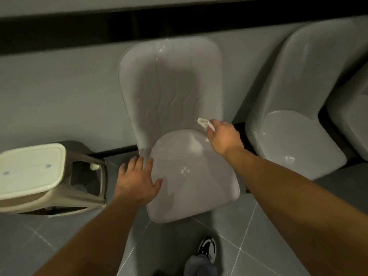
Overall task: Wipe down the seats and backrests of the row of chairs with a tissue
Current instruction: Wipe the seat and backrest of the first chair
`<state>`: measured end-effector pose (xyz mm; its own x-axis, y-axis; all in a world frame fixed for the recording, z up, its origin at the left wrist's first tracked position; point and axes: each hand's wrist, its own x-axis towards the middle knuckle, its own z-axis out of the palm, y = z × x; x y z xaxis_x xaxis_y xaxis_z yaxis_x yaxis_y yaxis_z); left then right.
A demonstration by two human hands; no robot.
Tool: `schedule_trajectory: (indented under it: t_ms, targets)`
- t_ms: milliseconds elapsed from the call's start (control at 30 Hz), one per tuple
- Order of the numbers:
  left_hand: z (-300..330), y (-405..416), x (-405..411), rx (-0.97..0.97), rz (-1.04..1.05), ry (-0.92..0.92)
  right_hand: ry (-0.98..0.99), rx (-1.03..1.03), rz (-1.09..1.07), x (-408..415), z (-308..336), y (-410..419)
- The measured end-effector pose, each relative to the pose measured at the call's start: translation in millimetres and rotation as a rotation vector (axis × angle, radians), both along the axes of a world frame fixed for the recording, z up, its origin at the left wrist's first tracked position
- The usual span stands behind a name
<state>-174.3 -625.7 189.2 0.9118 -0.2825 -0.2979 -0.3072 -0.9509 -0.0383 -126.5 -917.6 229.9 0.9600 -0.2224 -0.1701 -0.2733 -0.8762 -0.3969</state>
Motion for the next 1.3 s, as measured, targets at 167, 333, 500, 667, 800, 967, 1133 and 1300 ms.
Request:
schedule_trajectory:
  t_ms: [167,333,500,667,800,967,1133,1300]
  targets:
    - [-63.2,-3.4,-20.3,-0.074,0.045,0.024,-0.040,-0.077,0.017,34.1,-47.8,18.8]
    - [-127.3,3.9,-21.3,-0.066,0.135,0.012,-0.049,-0.228,0.184,41.9,-120.5,34.8]
    - [-186.3,29.9,-11.6,-0.093,0.338,-0.024,0.352,-0.226,0.457,14.4,-221.0,69.4]
    - [-247.5,12.7,-15.7,-0.167,0.461,-0.017,0.285,-0.261,0.562,-38.2,-317.7,95.9]
    - [-283.0,8.9,-10.0,-0.172,0.465,-0.037,-0.111,-0.286,0.518,-53.5,-354.6,98.9]
    - [-303.5,1.6,40.5,-0.273,0.639,-0.128,-0.034,-0.270,0.456,-1.6,-364.2,95.2]
    - [-316.9,-21.6,73.0,-0.460,0.901,-0.147,-0.058,-0.242,0.381,72.2,-364.4,88.0]
    - [-326.8,-22.0,96.2,-0.484,1.023,-0.269,-0.072,-0.231,0.411,117.7,-368.1,80.5]
